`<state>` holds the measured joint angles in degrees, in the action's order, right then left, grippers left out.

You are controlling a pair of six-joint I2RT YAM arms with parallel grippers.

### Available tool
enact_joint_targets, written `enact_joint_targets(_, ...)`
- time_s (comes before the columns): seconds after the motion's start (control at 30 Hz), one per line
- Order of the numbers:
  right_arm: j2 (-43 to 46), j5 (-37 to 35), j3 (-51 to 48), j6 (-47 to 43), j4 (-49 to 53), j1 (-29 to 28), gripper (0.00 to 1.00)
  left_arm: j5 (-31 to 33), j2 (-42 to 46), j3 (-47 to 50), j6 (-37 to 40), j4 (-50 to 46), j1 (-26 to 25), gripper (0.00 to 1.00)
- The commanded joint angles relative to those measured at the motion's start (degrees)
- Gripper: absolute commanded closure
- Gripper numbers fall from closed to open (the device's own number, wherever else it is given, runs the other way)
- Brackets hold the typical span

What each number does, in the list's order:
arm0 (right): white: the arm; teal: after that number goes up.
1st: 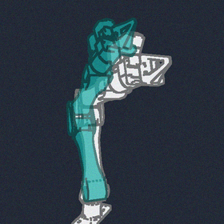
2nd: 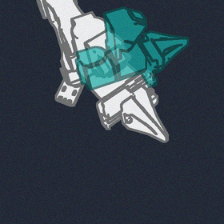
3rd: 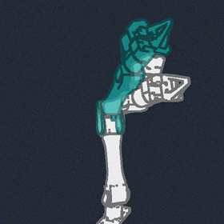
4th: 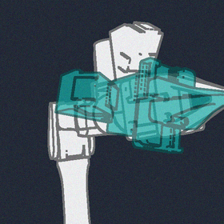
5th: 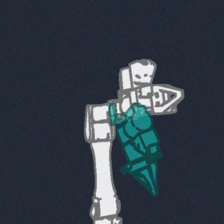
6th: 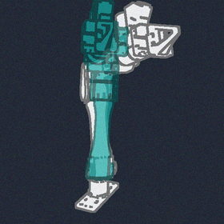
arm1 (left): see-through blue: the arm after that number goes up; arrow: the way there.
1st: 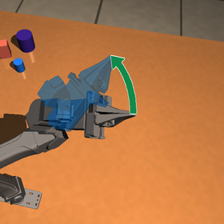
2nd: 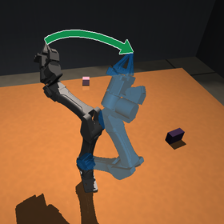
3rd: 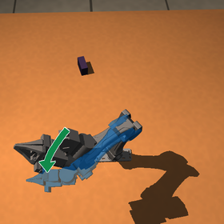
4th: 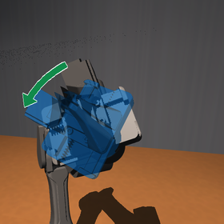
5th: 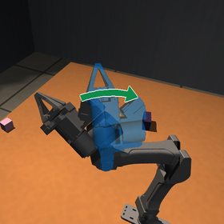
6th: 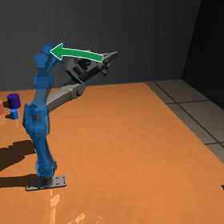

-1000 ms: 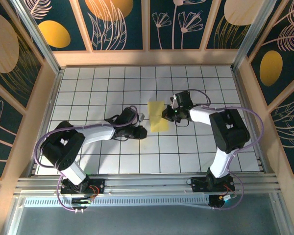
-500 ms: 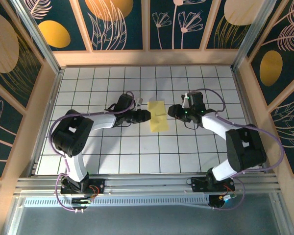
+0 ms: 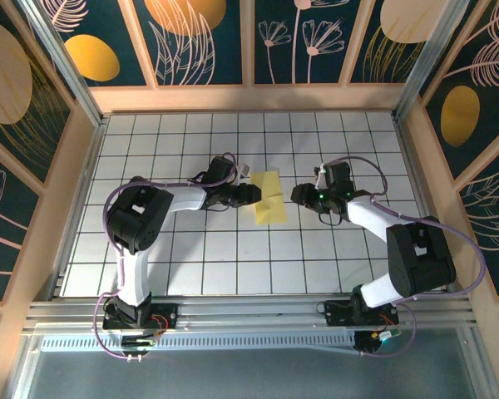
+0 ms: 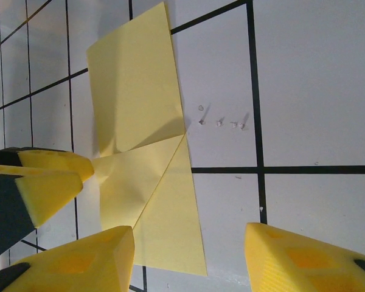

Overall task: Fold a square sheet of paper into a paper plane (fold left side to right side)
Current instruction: Turn over the paper at the center of the table.

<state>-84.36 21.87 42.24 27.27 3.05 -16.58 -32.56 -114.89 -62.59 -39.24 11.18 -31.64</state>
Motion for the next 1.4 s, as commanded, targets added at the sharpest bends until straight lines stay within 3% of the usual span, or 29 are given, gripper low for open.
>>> enact_joint_targets(0.0,1.3,-0.96,-0.4,-0.99,0.71,0.65,0.49,-0.98,-1.62,-1.39,1.08,-1.68,-0.02,0.6)
enact_joint_targets(0.93,-0.07,0.71,-1.28,-0.2,-0.51,0.76,0.49,4.01,-0.23,-0.96,0.22,-2.66,-0.07,0.56)
enact_joint_targets(1.37,-0.02,0.81,-1.37,-0.24,-0.59,0.77,0.49,0.31,-2.9,-2.77,-0.44,-1.07,-0.19,0.73)
